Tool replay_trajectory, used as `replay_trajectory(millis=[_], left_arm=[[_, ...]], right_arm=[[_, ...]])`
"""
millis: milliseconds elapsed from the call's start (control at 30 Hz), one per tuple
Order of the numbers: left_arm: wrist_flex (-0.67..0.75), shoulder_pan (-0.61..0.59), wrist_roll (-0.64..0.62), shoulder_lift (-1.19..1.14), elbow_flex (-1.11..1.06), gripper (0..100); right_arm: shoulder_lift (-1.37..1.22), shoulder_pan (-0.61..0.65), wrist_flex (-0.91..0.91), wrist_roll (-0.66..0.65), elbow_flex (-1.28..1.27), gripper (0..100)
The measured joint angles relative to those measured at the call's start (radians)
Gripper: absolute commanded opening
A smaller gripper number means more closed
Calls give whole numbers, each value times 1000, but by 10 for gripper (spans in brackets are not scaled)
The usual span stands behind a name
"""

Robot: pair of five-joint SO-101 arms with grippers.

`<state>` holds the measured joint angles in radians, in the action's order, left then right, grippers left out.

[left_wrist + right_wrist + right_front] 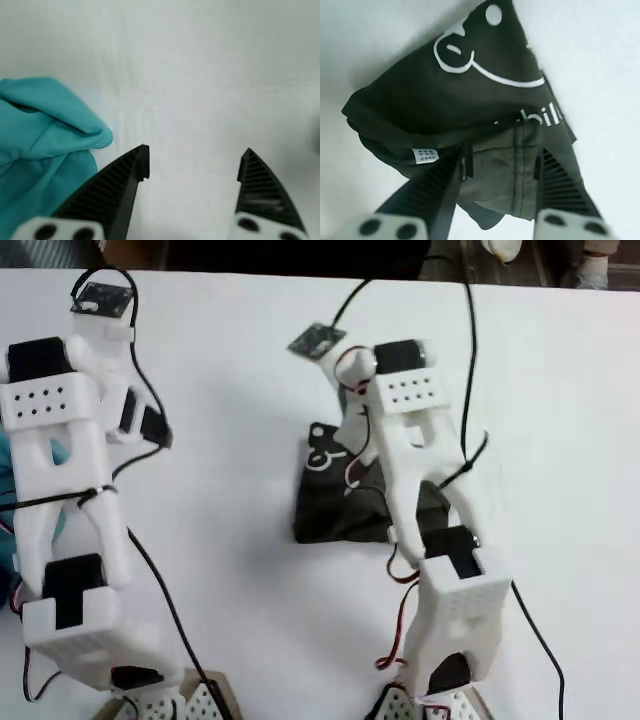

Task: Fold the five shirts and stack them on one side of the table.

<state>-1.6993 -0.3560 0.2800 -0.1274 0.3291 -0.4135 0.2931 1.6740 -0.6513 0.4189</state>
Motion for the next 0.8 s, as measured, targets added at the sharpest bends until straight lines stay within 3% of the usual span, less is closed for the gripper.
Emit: replay_trajectory(millis=[433, 700, 800], left_arm=[[0, 2, 0, 0, 0, 301], [0, 0, 0, 0, 0, 301], [0, 2, 0, 0, 0, 301]], right_arm=[[-5, -18, -29, 0, -137, 211], [-138, -72, -77, 0, -137, 208], [-160, -74, -77, 0, -135, 166]])
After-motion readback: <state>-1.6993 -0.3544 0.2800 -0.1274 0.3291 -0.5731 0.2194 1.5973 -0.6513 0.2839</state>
